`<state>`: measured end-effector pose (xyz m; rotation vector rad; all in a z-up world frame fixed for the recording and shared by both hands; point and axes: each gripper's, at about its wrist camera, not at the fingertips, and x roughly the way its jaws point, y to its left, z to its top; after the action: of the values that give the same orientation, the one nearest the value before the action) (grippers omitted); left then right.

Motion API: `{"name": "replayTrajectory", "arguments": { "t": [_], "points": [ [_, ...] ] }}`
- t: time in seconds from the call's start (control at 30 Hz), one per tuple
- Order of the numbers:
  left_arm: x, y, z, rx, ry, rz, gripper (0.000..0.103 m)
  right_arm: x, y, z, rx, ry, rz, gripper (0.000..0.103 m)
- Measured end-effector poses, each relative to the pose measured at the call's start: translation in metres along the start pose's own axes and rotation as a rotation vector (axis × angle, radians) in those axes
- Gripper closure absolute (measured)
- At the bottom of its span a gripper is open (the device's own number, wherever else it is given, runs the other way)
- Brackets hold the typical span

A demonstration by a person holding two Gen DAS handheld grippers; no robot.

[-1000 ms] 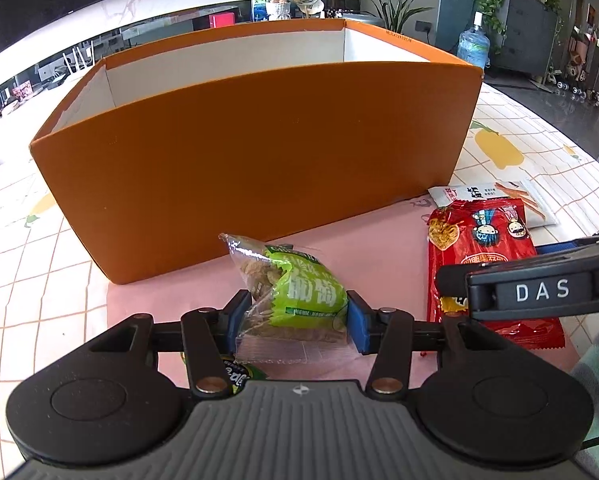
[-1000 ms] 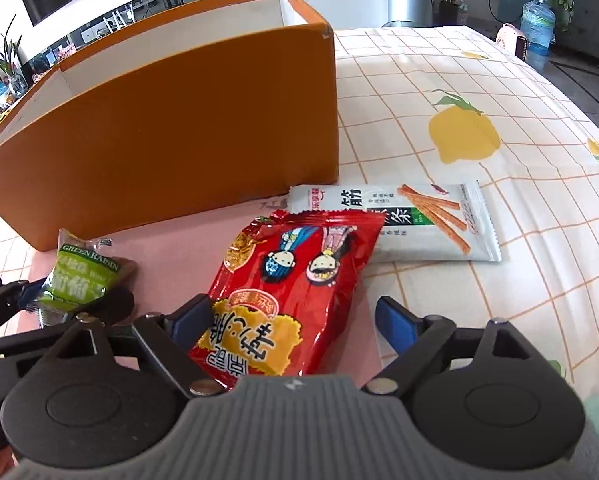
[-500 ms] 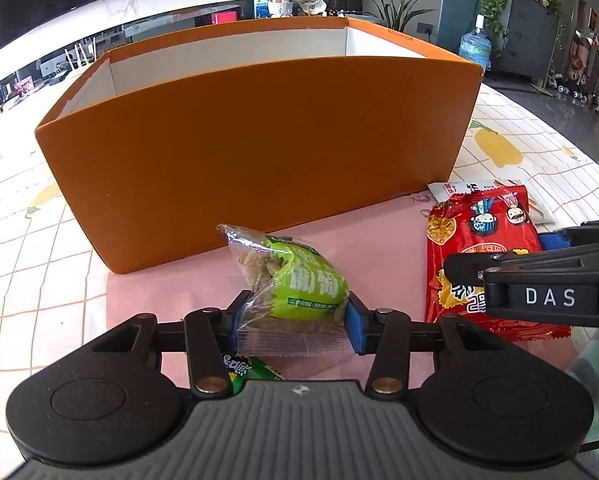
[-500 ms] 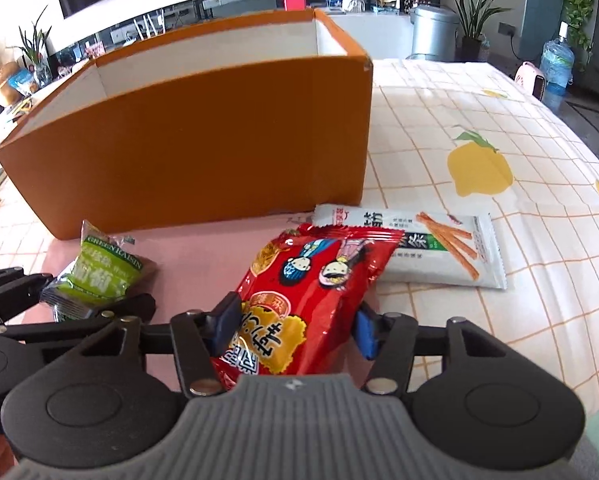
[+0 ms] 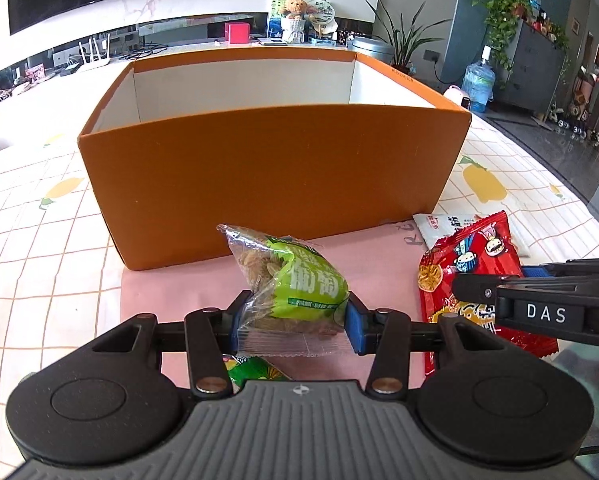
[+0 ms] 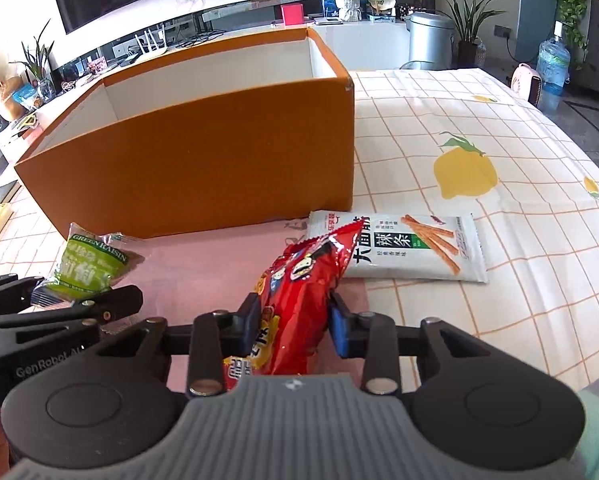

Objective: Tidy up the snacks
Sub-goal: 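Carry both snacks into the orange box and open both tools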

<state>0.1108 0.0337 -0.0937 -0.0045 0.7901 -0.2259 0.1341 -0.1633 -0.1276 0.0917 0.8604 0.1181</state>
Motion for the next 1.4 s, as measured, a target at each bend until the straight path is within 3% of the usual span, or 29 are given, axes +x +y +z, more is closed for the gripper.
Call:
{"name": "replayTrajectory", "arguments": {
  "t": [0.33,0.77,1.17,1.4],
  "points": [
    [-0.018,-0.011,0.008,-0.007,-0.017,0.003,0.05,-0.029,-0.005,-0.002,0.006,-0.055,0.011,0.073],
    [-0.052,-0.026,0.03,0.013,-0.103,0.029,0.05,-0.082,-0.002,0.01,-0.026,-0.169,0.056,0.074],
    [-0.07,-0.028,0.077,0.073,-0.204,0.056,0.05,-0.11,0.005,0.056,-0.141,-0.279,0.067,0.074],
    [-0.058,-0.025,0.111,0.086,-0.222,0.046,0.05,-0.106,0.018,0.101,-0.248,-0.331,0.062,0.074]
  ]
}}
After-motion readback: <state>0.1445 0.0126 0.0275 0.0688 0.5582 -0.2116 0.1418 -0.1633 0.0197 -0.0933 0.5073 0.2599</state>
